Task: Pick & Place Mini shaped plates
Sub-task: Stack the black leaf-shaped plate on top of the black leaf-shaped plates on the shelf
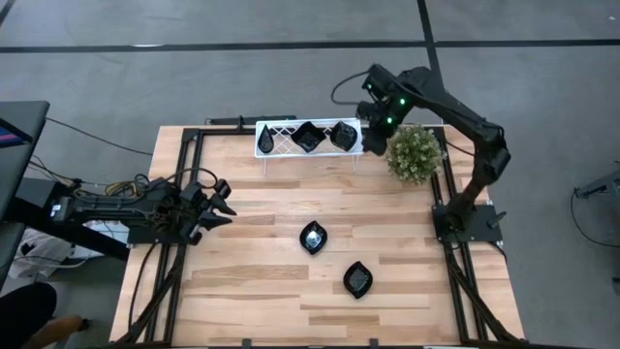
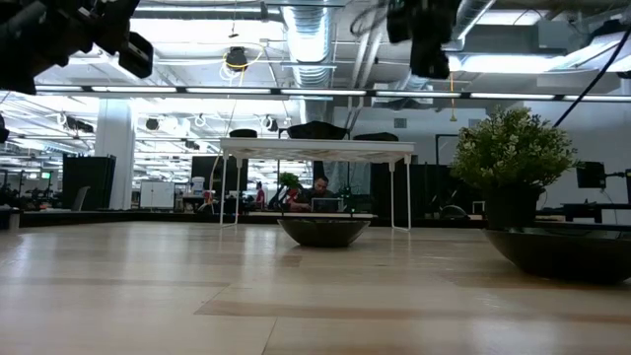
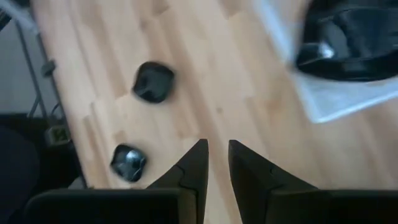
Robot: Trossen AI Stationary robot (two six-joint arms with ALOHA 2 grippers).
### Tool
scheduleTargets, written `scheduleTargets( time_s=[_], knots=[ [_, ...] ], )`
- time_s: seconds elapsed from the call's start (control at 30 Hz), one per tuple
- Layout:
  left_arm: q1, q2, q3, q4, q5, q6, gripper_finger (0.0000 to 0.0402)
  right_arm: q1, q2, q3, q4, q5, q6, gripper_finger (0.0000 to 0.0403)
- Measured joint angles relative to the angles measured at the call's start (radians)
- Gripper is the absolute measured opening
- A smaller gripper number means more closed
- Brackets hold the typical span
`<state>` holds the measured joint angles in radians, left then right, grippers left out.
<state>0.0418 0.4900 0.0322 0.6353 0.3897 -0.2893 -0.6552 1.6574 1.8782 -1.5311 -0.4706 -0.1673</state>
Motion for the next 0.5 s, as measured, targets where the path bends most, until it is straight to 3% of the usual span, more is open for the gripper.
scheduleTargets(
  time_s=[0.3,0.5],
  knots=[
    [0.0,0.01,0.0,-0.002,0.0,-0.003,0.0097,0.227,-0.038,-0.011,-0.04,-0.001,0.099,0.0059],
    [0.0,0.01,0.0,-0.001,0.0,-0.006,0.0097,0.366,-0.037,-0.177,-0.027,-0.002,0.131,0.0059]
  ],
)
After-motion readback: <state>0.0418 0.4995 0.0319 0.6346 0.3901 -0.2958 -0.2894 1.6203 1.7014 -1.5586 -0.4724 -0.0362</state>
